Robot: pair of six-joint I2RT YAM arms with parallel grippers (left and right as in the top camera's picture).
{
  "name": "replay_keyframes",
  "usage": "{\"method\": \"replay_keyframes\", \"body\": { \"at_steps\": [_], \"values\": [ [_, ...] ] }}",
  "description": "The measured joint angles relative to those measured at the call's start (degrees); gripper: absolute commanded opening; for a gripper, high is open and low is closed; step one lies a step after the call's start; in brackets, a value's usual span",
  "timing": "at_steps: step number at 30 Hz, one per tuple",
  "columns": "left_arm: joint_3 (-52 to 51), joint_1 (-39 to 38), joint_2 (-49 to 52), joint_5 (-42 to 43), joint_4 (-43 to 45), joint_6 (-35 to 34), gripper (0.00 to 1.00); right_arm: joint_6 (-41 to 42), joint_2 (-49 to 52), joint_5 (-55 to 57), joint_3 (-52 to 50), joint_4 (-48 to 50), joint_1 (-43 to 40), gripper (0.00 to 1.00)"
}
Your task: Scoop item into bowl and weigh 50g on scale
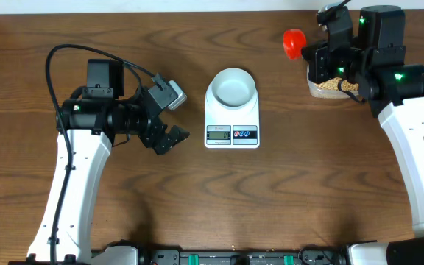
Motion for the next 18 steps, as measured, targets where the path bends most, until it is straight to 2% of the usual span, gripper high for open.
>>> {"method": "replay_keyframes", "body": {
  "at_steps": [18],
  "values": [
    [0.0, 0.0, 0.0, -0.37, 0.0, -1.22, 0.98, -0.02, 0.0, 0.0, 0.0, 1.33, 0.0, 0.01]
  ]
}}
